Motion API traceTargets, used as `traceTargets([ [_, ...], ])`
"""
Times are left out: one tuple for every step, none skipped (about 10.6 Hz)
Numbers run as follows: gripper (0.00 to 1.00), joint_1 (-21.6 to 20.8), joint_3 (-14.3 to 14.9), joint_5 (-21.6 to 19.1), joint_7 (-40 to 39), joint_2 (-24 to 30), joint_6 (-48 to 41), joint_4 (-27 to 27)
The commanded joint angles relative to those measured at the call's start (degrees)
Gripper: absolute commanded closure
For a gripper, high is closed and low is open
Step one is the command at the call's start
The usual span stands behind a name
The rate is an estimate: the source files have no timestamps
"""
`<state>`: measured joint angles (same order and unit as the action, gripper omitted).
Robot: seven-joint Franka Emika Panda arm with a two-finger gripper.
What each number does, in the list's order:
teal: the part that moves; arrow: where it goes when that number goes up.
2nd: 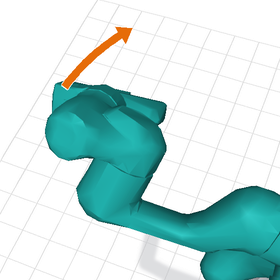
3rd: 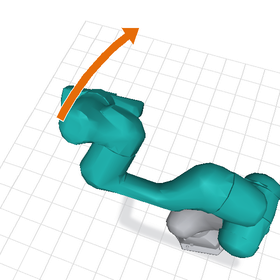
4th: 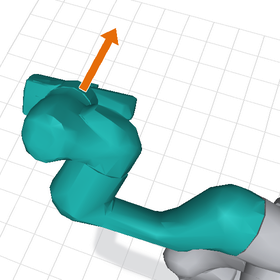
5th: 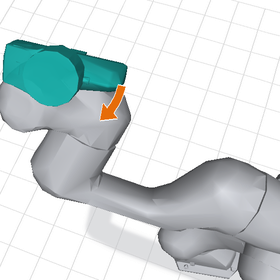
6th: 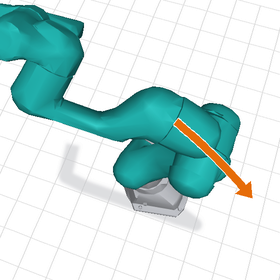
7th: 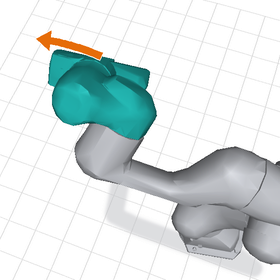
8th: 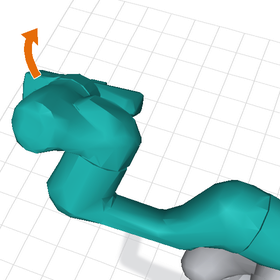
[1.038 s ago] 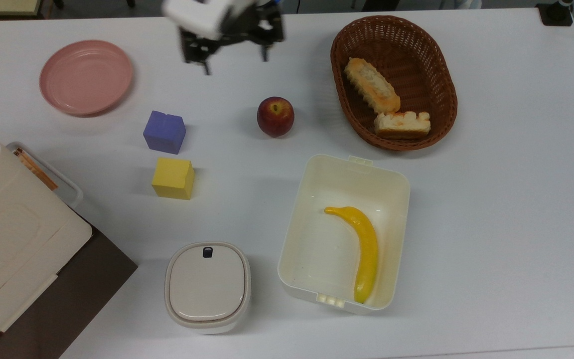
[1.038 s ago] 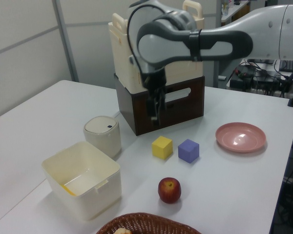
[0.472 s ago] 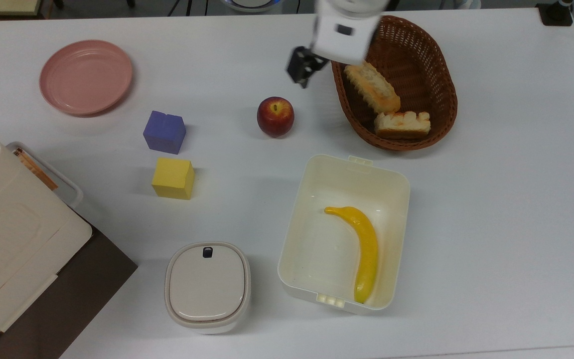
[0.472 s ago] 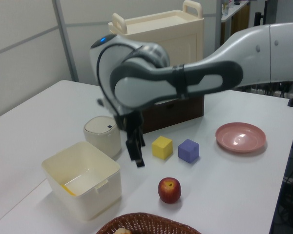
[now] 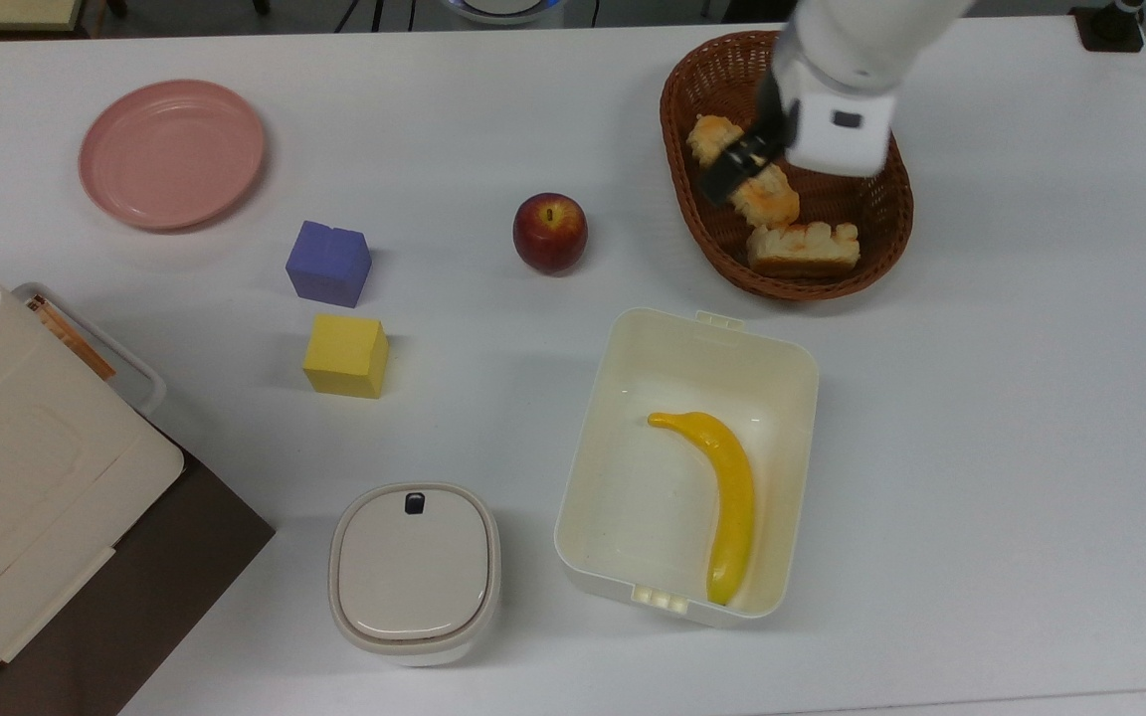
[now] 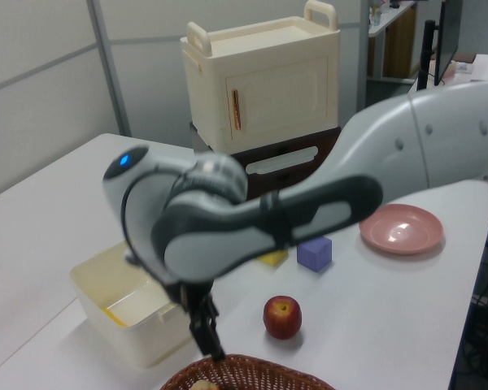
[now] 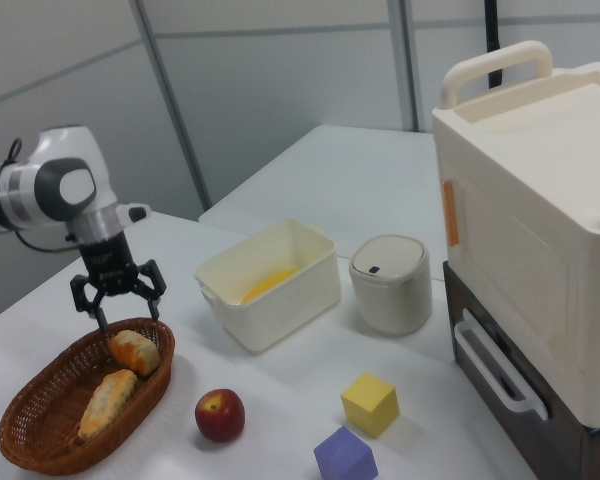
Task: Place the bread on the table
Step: 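Lower the gripper and grasp the smaller bread roll in the basket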
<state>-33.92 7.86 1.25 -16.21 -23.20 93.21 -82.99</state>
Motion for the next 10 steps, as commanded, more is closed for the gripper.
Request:
traceTargets([
  [0.00, -3.86, 0.76, 0.07, -0.75, -4.03, 6.18, -0.95],
  [0.00, -4.31, 0.67, -0.02, -0.75, -5.09, 7.24, -0.95],
  [0.00, -4.49, 0.67, -0.02, -0.66, -5.71, 8.47, -1.03],
  [0.00, -4.75, 0.49, -0.11, -0.40, -6.41, 9.88, -1.04],
  [0.02, -5.01, 0.23, 0.07, -0.22, -6.94, 11.46, -1.12],
  [0.25, -5.10, 0.23, 0.15, -0.22, -7.47, 12.34, -1.73],
  [0.52, -5.19, 0.23, 0.24, -0.31, -7.39, 12.44, -1.83],
  [0.77, -5.28, 0.23, 0.24, -0.40, -7.39, 12.18, -1.83],
  [0.97, -5.28, 0.23, 0.24, -0.48, -7.21, 11.74, -1.74],
  [1.00, -5.28, 0.23, 0.24, -0.49, -6.86, 11.56, -1.83],
])
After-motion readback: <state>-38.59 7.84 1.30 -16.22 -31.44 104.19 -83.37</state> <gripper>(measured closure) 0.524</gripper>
